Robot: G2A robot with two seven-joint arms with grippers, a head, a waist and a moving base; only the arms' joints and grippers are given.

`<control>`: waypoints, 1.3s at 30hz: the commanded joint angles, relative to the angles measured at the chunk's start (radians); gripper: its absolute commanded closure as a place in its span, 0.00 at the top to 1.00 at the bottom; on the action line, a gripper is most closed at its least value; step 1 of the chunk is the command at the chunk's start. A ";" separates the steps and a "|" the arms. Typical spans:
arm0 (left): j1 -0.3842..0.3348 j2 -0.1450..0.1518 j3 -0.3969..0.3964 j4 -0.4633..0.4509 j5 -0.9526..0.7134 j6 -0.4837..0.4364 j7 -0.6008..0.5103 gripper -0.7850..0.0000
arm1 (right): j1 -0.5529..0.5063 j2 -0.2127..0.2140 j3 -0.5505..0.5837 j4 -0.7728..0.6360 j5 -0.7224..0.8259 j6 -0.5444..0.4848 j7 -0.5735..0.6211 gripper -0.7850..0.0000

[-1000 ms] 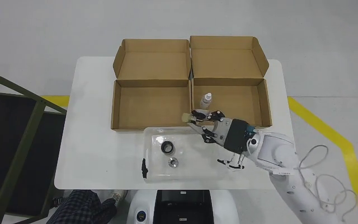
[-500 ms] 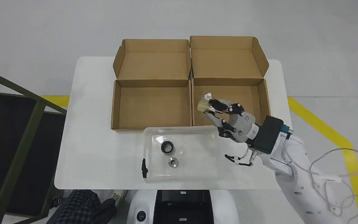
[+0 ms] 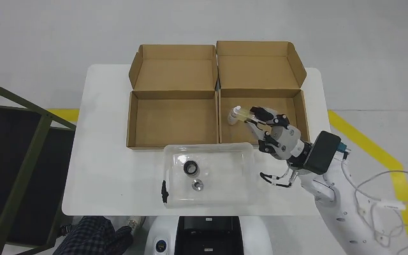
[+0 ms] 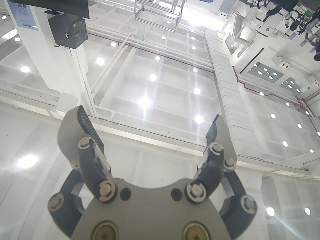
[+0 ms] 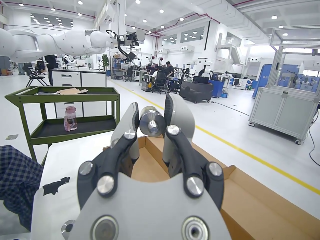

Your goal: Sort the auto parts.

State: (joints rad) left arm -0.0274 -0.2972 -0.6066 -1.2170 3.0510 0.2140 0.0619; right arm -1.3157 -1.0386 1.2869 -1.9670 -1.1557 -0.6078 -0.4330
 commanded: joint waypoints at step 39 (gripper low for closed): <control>0.000 0.000 0.000 0.000 0.000 0.000 0.000 1.00 | 0.011 0.010 0.104 0.155 -0.062 -0.089 0.341 0.00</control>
State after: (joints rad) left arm -0.0274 -0.2972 -0.6066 -1.2170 3.0510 0.2140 0.0619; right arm -1.3082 -1.0292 1.3875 -1.8191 -1.2197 -0.6955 -0.1081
